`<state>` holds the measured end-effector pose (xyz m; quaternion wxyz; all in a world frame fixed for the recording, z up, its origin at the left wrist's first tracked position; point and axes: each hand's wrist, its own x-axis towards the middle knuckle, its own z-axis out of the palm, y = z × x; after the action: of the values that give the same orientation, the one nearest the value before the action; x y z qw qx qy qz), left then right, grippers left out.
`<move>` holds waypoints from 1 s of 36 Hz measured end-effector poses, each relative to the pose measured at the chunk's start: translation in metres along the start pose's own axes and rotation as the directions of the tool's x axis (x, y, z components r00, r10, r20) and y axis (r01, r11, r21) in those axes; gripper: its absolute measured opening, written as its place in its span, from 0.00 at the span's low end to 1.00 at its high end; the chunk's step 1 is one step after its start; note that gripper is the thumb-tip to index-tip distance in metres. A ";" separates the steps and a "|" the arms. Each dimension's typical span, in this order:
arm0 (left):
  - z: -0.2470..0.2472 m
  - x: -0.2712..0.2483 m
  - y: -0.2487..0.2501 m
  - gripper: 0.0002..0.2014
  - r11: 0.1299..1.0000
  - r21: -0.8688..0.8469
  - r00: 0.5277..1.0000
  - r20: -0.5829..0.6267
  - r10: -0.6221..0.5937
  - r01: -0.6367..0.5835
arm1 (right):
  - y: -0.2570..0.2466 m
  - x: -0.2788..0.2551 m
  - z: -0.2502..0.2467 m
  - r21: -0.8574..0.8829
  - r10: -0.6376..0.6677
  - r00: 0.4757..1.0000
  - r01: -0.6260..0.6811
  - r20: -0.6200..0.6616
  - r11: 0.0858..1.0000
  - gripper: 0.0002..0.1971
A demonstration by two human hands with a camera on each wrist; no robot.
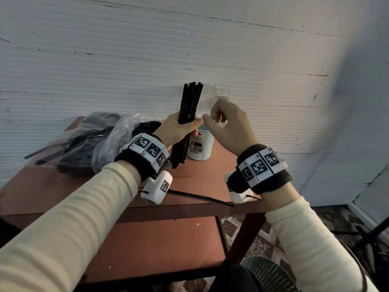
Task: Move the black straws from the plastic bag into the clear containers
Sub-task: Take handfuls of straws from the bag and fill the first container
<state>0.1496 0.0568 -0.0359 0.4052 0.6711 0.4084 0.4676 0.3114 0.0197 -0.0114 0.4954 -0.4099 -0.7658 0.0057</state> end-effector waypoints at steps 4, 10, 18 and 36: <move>-0.010 0.005 -0.001 0.06 1.000 0.001 0.998 -0.064 -0.024 0.024 | -0.002 -0.001 -0.001 -0.136 0.193 0.820 -0.142 0.539 0.981 0.12; -0.016 0.005 0.001 0.08 0.999 -0.047 0.994 -0.110 0.002 -0.008 | -0.009 -0.008 0.015 -0.238 0.291 0.391 -0.178 0.873 0.955 0.16; -0.022 0.000 0.001 0.11 0.998 -0.063 0.998 -0.066 0.022 -0.026 | -0.015 -0.013 0.037 -0.377 0.370 0.174 0.009 0.913 0.926 0.12; -0.029 -0.004 0.003 0.11 0.999 0.019 0.998 -0.060 -0.036 0.037 | -0.004 0.005 0.023 -0.374 0.315 0.552 -0.006 0.772 0.927 0.07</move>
<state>0.1215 0.0570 -0.0276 0.3946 0.6535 0.4370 0.4757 0.2907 0.0295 -0.0174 0.0041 -0.5053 -0.8554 0.1136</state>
